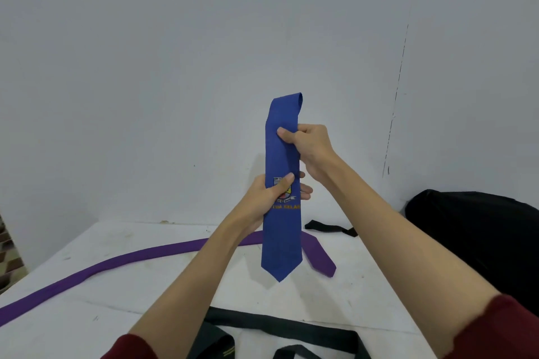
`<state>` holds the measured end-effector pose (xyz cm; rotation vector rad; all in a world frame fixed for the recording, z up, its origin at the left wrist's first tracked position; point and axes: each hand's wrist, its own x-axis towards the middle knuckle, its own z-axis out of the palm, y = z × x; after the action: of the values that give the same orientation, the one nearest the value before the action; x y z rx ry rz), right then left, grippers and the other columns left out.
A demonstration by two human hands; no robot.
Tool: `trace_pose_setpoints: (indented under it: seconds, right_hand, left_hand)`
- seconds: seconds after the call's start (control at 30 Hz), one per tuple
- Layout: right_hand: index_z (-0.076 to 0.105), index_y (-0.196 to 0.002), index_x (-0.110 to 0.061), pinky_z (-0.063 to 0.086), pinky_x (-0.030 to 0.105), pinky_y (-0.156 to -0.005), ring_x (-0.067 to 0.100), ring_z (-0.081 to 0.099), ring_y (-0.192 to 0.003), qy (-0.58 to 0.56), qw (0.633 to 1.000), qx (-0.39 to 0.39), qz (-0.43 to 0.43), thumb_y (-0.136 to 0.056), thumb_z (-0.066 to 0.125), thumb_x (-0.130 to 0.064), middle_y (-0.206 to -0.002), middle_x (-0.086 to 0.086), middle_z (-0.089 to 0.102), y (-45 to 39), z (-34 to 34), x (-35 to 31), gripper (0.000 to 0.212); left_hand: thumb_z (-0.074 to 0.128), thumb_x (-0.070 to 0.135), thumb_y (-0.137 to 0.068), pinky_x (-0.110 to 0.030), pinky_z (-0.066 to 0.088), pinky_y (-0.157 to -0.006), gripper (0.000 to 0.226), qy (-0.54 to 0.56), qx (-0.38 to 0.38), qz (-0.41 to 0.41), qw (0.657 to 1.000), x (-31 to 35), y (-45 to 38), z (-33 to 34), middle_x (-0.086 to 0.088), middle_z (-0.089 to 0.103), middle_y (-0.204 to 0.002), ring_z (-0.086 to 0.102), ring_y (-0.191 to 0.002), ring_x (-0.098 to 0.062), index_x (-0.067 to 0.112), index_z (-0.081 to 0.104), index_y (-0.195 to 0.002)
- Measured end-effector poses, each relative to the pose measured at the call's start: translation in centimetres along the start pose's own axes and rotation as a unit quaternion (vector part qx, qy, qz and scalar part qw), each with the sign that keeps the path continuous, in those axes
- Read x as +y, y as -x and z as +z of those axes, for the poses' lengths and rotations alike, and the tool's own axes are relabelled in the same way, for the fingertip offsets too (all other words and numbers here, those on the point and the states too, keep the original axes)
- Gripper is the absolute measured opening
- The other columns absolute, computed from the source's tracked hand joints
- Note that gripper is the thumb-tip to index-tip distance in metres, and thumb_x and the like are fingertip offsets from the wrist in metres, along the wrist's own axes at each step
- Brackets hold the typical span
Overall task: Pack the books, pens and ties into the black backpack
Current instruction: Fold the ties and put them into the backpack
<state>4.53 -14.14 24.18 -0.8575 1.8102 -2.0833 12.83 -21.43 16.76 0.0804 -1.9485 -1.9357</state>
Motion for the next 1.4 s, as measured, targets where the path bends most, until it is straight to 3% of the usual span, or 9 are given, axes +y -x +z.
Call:
trace_pose_setpoints:
  seconds: [0.2,0.33,0.53,0.67,0.83,1.07,1.23,1.3,1.4]
  right_hand:
    - [0.06,-0.107,0.016,0.053,0.04,-0.083,0.023,0.062,-0.076,-0.025,0.999,0.02,-0.008,-0.088,0.063,-0.003,-0.079,0.008,0.064,-0.7,-1.2,-1.7,0.028]
    - [0.061,-0.106,0.016,0.053,0.041,-0.084,0.023,0.062,-0.076,-0.008,0.999,0.031,-0.014,-0.088,0.063,-0.003,-0.081,0.009,0.065,-0.8,-1.1,-1.7,0.026]
    - [0.056,-0.108,0.021,0.052,0.045,-0.086,0.025,0.06,-0.08,0.006,0.999,0.044,-0.007,-0.087,0.064,-0.004,-0.102,0.029,0.066,-0.6,-0.9,-0.2,0.033]
    - [0.061,-0.105,0.016,0.053,0.038,-0.079,0.023,0.062,-0.077,0.014,1.0,0.001,0.002,-0.088,0.063,-0.006,-0.081,0.01,0.066,-0.6,-1.2,0.7,0.028]
    - [0.064,-0.103,0.012,0.052,0.042,-0.084,0.025,0.062,-0.083,0.038,0.999,-0.02,-0.003,-0.088,0.063,-0.007,-0.088,0.012,0.067,-0.5,-0.9,1.7,0.024]
    - [0.062,-0.085,0.001,0.051,0.031,-0.069,0.021,0.061,-0.076,0.048,0.999,-0.002,0.01,-0.087,0.065,-0.005,-0.079,0.006,0.063,-1.6,-1.3,1.5,0.007]
    - [0.06,-0.102,0.011,0.054,0.032,-0.068,0.019,0.061,-0.074,0.001,0.996,0.066,0.063,-0.085,0.067,-0.004,-0.088,0.01,0.062,-2.4,-2.2,2.7,0.024]
    - [0.058,-0.09,0.001,0.054,0.03,-0.061,0.017,0.061,-0.07,0.003,0.995,0.059,0.083,-0.085,0.067,-0.005,-0.091,0.011,0.062,-2.4,-2.4,3.4,0.011]
    - [0.058,-0.084,-0.007,0.052,0.029,-0.055,0.02,0.062,-0.06,0.051,0.989,0.0,0.136,-0.092,0.061,-0.022,-0.079,0.009,0.065,-1.5,-2.9,4.9,0.018]
  left_hand:
    - [0.057,0.023,-0.092,-0.024,0.055,-0.07,0.01,-0.081,-0.04,-0.051,0.995,-4.2,1.5,-0.8,0.002,0.074,-0.092,0.071,-0.084,-0.014,0.021,0.062,-0.101]
    - [0.062,0.021,-0.09,-0.014,0.051,-0.059,0.01,-0.123,0.003,-0.061,0.991,-6.1,1.8,-0.6,0.014,0.071,-0.079,0.067,-0.07,-0.001,0.028,0.056,-0.093]
    - [0.073,0.025,-0.081,-0.016,0.051,-0.061,0.023,-0.222,0.068,-0.082,0.969,-8.1,1.2,-1.3,0.0,0.065,-0.095,0.062,-0.074,-0.006,0.023,0.053,-0.092]
    - [0.07,0.024,-0.083,-0.023,0.056,-0.07,0.021,-0.101,0.012,-0.053,0.993,-4.5,0.4,-1.5,0.003,0.071,-0.095,0.069,-0.083,-0.011,0.018,0.063,-0.102]
    - [0.06,0.02,-0.09,-0.037,0.056,-0.085,0.027,-0.069,0.026,-0.021,0.997,-1.3,-1.0,-1.7,-0.011,0.071,-0.106,0.068,-0.092,-0.024,0.003,0.064,-0.111]
    - [0.064,0.017,-0.088,-0.022,0.056,-0.066,0.01,-0.091,0.041,-0.033,0.994,-2.6,-0.1,-1.1,-0.003,0.073,-0.091,0.07,-0.075,-0.011,0.013,0.065,-0.097]
    - [0.066,0.016,-0.086,-0.024,0.058,-0.066,0.013,-0.069,0.061,-0.028,0.995,-2.5,0.8,-1.3,0.0,0.073,-0.087,0.07,-0.073,-0.012,0.013,0.067,-0.098]
    - [0.068,0.015,-0.084,-0.024,0.058,-0.064,0.01,-0.07,0.078,-0.024,0.994,-2.4,1.1,-1.5,0.003,0.073,-0.082,0.07,-0.071,-0.011,0.015,0.068,-0.094]
    - [0.069,0.013,-0.084,-0.023,0.057,-0.064,0.008,-0.058,0.089,-0.007,0.994,-1.5,1.1,-1.6,0.002,0.074,-0.079,0.07,-0.07,-0.011,0.014,0.07,-0.091]
